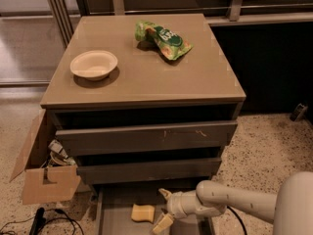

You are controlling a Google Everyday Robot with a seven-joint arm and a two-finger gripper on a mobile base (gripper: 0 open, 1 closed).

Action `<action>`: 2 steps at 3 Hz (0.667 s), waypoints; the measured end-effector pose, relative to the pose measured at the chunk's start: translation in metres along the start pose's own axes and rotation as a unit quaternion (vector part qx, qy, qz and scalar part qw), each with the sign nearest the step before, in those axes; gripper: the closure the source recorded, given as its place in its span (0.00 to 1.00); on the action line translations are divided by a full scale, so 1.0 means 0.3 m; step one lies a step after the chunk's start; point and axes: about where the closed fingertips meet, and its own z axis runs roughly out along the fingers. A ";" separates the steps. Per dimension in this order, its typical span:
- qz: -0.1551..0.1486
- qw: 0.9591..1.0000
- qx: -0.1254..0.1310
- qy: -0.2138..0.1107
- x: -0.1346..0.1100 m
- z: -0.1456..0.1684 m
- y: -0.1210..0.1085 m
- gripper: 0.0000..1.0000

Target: Pick sponge from bottom drawer and place on counter

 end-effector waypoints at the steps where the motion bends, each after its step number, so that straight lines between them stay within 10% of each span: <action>1: -0.020 1.000 0.015 -0.005 0.120 0.181 -0.067 0.00; 2: -0.018 1.000 0.016 -0.005 0.125 0.189 -0.070 0.00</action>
Offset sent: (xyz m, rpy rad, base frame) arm 0.0276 0.0369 -0.1062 -0.0391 -0.0742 -0.0354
